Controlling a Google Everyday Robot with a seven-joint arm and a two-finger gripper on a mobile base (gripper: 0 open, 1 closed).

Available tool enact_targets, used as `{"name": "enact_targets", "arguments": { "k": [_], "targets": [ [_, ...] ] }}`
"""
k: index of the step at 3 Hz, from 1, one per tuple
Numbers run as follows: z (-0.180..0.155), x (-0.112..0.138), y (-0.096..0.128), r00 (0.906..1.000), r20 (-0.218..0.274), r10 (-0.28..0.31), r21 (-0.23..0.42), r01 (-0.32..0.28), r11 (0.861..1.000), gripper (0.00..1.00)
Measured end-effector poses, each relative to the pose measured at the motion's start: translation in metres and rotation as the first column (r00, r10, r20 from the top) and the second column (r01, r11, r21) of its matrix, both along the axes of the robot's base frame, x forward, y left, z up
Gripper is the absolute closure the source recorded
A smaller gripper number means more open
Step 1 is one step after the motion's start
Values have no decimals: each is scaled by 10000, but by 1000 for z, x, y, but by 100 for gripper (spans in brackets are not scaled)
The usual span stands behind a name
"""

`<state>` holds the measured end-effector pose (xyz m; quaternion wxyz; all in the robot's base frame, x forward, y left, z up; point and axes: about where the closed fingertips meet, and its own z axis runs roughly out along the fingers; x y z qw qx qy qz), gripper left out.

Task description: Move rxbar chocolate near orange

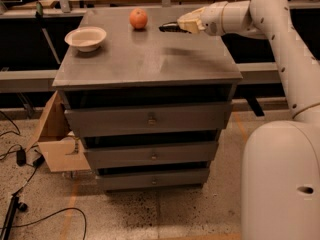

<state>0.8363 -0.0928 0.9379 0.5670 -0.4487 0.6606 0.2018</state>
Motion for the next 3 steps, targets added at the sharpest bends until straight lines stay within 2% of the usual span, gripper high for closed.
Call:
{"name": "enact_targets", "arguments": {
  "k": [1, 3],
  "targets": [
    [14, 23, 9, 9965, 616, -562, 108, 556, 9984, 100],
    [-3, 69, 43, 9850, 1190, -1253, -625, 1334, 9891, 100]
  ]
}}
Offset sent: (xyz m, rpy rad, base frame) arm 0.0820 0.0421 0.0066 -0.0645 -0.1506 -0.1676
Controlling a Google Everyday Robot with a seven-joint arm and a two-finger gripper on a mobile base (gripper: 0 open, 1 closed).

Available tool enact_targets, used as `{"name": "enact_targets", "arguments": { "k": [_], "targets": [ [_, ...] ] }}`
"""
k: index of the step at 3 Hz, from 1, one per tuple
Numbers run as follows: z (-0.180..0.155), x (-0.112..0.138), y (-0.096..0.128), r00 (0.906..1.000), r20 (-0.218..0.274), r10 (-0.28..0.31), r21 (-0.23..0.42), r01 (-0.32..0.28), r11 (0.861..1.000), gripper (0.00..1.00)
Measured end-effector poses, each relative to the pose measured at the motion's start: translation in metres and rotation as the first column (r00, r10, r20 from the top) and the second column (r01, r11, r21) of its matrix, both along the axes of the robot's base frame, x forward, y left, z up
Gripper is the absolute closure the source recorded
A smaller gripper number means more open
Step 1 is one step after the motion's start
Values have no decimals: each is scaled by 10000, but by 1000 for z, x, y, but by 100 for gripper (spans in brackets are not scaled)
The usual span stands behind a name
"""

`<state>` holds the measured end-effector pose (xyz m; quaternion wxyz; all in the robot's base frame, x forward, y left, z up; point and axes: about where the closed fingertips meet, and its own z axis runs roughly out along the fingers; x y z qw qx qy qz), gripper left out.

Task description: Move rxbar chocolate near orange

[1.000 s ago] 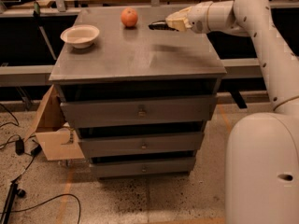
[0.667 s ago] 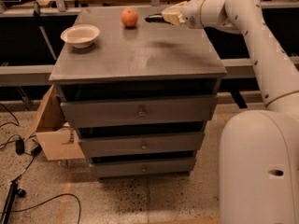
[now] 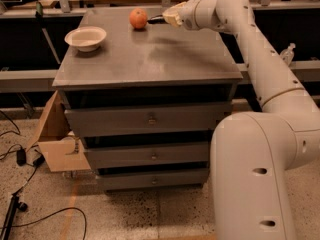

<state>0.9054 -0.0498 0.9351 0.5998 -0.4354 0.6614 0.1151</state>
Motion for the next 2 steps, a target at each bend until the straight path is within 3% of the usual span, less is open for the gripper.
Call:
{"name": "enact_targets", "arguments": {
  "k": [1, 2],
  "targets": [
    [-9, 13, 12, 9999, 33, -157, -366, 158, 9992, 100],
    [-15, 22, 25, 9999, 50, -112, -514, 115, 9986, 83]
  ]
}}
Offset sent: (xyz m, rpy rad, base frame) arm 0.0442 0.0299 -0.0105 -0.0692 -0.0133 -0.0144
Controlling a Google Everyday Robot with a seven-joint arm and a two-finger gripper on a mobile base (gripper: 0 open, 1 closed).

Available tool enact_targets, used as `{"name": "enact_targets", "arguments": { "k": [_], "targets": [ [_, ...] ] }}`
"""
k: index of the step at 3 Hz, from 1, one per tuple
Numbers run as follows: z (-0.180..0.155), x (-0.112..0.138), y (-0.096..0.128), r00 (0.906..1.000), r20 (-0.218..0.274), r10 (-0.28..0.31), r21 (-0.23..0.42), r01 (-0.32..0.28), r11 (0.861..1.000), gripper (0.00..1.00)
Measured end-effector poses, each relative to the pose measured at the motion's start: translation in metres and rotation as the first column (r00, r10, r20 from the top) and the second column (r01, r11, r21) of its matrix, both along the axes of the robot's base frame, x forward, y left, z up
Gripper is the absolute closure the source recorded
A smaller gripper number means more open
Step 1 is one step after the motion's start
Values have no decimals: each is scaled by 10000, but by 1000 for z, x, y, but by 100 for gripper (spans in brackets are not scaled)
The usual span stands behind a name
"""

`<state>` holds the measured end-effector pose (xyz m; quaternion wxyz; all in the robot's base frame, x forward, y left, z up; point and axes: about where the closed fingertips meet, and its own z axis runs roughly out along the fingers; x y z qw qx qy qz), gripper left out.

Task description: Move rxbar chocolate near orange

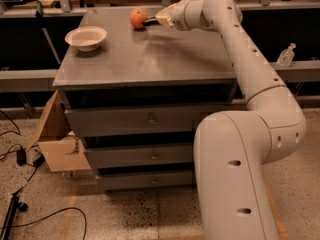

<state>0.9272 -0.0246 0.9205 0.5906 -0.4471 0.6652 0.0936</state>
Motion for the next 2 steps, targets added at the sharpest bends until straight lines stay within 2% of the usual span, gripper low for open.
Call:
{"name": "enact_targets", "arguments": {
  "k": [2],
  "targets": [
    [-12, 10, 31, 9993, 41, 368, -112, -368, 9993, 36]
  ]
}}
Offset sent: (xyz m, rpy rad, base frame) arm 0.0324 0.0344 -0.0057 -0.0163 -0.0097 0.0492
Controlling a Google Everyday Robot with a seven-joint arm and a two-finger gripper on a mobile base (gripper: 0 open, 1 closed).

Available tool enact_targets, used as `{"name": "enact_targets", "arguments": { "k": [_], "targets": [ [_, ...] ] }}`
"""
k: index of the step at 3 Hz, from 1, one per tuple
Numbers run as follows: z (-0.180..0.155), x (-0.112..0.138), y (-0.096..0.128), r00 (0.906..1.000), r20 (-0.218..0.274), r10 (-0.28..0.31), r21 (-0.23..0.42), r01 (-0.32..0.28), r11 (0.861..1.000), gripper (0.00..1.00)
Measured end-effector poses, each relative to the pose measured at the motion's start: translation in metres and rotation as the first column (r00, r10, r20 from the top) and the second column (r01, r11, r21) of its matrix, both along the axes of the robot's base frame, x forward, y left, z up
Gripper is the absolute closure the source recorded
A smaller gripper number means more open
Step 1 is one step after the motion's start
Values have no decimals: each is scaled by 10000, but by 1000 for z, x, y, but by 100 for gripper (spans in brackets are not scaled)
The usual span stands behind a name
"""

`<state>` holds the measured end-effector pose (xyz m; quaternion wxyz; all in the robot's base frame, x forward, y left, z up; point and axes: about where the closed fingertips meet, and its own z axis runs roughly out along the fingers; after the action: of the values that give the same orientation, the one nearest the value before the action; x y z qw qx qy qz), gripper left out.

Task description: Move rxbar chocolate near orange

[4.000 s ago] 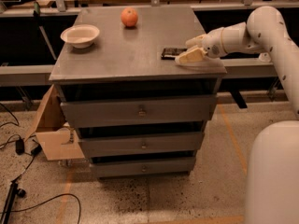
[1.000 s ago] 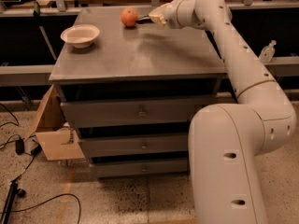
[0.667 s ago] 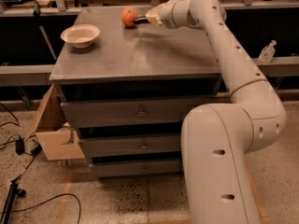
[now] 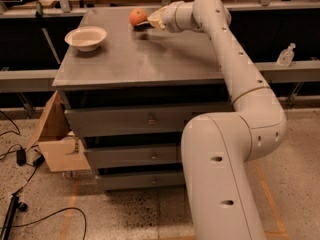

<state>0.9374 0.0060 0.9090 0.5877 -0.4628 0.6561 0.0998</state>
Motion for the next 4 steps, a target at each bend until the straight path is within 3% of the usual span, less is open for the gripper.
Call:
{"name": "enact_targets", "arguments": {
  "k": [1, 2, 3, 4],
  "targets": [
    [-2, 0, 4, 9999, 16, 120, -42, -120, 9999, 13],
    [3, -5, -10, 9999, 47, 132, -22, -132, 9999, 0],
    [26, -27, -48, 9994, 60, 340, 421, -343, 9985, 0],
    [69, -62, -123, 9998, 195, 40, 1088, -61, 9940, 0]
  ]
}}
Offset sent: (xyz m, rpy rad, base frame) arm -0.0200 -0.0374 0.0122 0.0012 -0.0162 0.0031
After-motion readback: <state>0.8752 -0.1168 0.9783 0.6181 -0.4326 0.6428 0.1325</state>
